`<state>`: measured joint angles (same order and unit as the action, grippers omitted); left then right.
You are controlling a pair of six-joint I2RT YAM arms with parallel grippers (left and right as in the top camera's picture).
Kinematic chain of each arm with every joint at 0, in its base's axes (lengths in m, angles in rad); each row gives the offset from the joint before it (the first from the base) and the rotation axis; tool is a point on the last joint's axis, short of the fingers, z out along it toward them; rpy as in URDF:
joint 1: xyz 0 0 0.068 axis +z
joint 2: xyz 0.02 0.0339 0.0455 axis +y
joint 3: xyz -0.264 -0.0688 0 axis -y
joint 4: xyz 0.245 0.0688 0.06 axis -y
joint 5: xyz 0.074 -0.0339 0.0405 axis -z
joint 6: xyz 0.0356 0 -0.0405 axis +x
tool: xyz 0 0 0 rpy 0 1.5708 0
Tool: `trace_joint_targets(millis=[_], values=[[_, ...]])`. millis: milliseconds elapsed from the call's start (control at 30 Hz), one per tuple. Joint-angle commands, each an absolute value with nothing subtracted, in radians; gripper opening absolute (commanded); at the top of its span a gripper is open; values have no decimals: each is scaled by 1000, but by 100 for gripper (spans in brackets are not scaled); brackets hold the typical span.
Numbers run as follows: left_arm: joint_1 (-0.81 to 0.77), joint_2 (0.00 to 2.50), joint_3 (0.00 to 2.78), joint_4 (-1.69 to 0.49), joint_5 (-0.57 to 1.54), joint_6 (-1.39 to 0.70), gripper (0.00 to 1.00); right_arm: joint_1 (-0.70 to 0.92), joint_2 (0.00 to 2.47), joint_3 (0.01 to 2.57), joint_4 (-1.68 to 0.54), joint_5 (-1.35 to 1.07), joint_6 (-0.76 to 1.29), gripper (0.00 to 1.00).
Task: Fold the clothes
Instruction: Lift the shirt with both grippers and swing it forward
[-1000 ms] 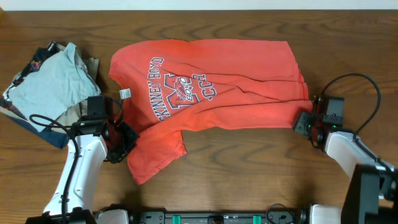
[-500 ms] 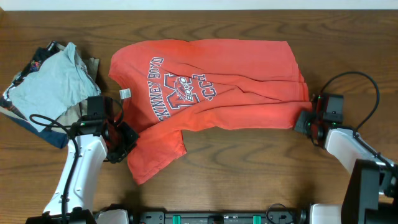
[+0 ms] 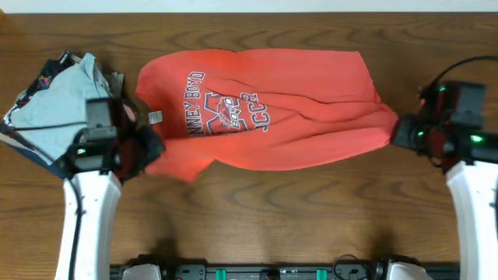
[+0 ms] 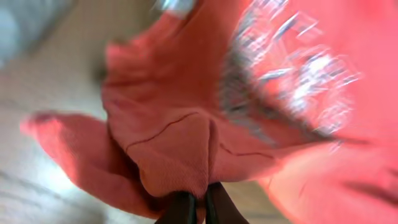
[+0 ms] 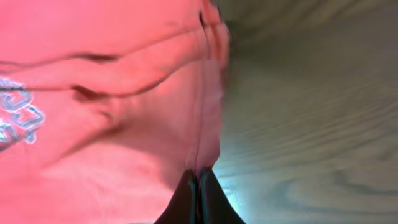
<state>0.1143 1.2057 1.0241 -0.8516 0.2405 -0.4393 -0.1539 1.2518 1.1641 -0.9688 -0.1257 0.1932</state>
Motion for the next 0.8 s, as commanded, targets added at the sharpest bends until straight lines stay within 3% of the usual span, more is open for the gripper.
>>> trace_joint_targets(millis=[0, 433, 767], values=[[118, 1151, 1126, -878, 247, -412, 6, -173, 1227, 1290, -1044, -139, 150, 1], [118, 1046, 1567, -965, 335, -411, 6, -370, 1223, 1872, -1337, -151, 122, 1], [118, 1102, 1940, -1068, 278, -377, 6, -386, 1231, 2143, -1390, -151, 103, 1]])
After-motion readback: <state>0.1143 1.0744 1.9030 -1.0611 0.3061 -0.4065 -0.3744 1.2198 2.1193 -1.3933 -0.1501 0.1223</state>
